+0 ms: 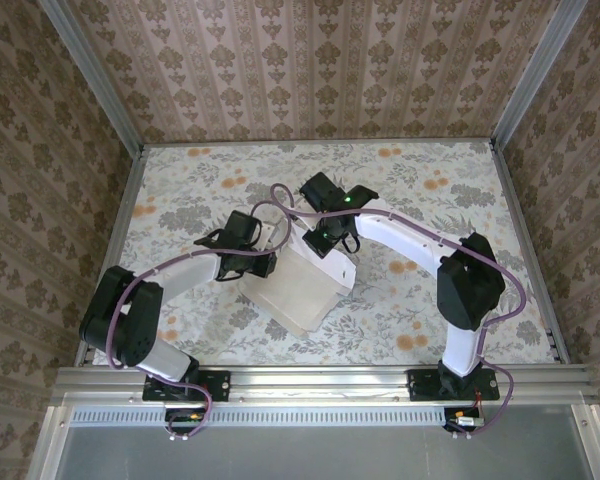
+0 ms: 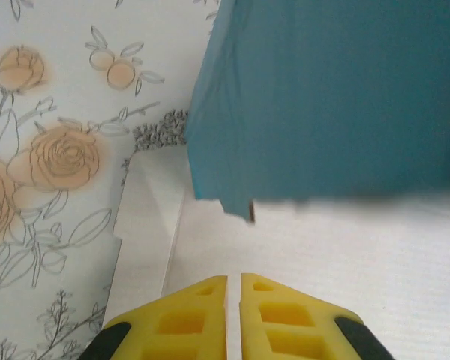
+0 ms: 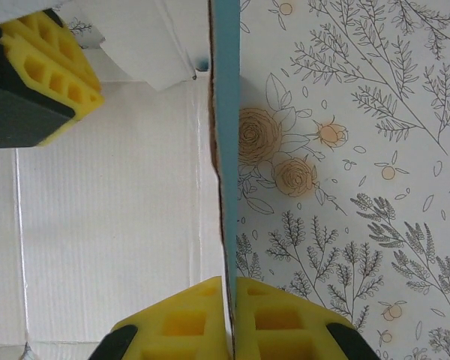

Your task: Fold the paper box

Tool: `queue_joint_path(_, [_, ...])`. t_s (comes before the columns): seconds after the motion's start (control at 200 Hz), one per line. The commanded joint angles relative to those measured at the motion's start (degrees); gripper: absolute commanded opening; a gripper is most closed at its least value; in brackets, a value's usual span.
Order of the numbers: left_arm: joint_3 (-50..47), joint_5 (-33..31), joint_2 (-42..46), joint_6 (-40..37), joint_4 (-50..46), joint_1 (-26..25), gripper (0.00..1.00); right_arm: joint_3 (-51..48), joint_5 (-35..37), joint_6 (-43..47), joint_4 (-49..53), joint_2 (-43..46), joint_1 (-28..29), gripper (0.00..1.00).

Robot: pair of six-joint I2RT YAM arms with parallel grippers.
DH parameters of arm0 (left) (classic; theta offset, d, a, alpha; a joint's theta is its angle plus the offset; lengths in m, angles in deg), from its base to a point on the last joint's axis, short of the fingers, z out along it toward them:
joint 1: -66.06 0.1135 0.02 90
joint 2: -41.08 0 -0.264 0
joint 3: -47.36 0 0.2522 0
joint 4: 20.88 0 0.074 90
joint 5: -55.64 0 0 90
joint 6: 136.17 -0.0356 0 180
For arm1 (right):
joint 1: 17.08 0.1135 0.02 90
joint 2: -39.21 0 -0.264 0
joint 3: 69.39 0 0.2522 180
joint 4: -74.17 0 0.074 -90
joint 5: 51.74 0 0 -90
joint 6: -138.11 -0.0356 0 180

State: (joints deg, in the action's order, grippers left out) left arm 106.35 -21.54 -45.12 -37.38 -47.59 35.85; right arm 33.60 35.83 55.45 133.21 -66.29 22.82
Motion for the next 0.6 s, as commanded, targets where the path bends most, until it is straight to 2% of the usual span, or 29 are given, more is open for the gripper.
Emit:
queue_joint_path(0.0, [-0.74,0.52,0.57,-0.81,-4.18,0.89,0.13,-1.99,2.60,-0.28,2.88,-0.64,0.88,0.06])
queue_joint_path(0.205, [-0.90,3.20,4.15,1.23,-5.41,2.71,0.19,-1.89,3.40,-0.08,3.18,-0.88,1.30,0.05])
queue_joint_path(0.32, [-1.79,5.20,7.27,2.90,-6.82,3.71,0.19,-1.74,3.90,0.02,3.48,-1.25,1.50,0.05])
queue_joint_path(0.335, [-1.95,5.45,7.75,3.23,-6.95,5.24,0.19,-1.71,3.99,0.02,3.46,-1.29,1.54,0.05])
queue_joint_path(0.595, [-3.57,9.43,14.55,11.02,-4.62,12.62,0.22,-1.83,4.27,0.12,3.37,-1.48,1.76,0.05])
